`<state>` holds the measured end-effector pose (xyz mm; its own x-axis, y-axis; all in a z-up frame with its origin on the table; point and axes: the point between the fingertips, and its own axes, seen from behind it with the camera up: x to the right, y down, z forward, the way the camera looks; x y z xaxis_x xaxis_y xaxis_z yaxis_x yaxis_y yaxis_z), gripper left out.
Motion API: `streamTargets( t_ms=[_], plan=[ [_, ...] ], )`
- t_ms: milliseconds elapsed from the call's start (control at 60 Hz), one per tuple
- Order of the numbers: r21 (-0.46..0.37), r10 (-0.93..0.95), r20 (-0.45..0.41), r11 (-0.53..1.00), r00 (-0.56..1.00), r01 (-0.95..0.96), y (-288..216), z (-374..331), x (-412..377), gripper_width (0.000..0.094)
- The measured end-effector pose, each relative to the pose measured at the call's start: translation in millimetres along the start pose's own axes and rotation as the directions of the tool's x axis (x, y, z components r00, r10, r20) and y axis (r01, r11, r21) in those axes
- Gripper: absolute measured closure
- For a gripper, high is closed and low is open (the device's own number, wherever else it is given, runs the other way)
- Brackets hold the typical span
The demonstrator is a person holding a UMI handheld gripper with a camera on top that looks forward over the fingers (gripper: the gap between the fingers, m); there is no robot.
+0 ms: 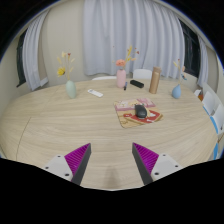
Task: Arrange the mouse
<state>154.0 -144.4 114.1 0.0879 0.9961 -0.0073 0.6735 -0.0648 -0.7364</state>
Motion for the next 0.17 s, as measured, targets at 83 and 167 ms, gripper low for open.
streamTargets(
  t_ms=[83, 167],
  plan=[
    [-0.005, -0.014, -0.027, 1.000, 1.000, 0.013, 3.6, -4.6, 4.4, 0.0088],
    [0.004, -0.008, -0.040, 1.000, 0.999, 0.008, 1.4, -6.8, 8.9, 0.0082]
  ],
)
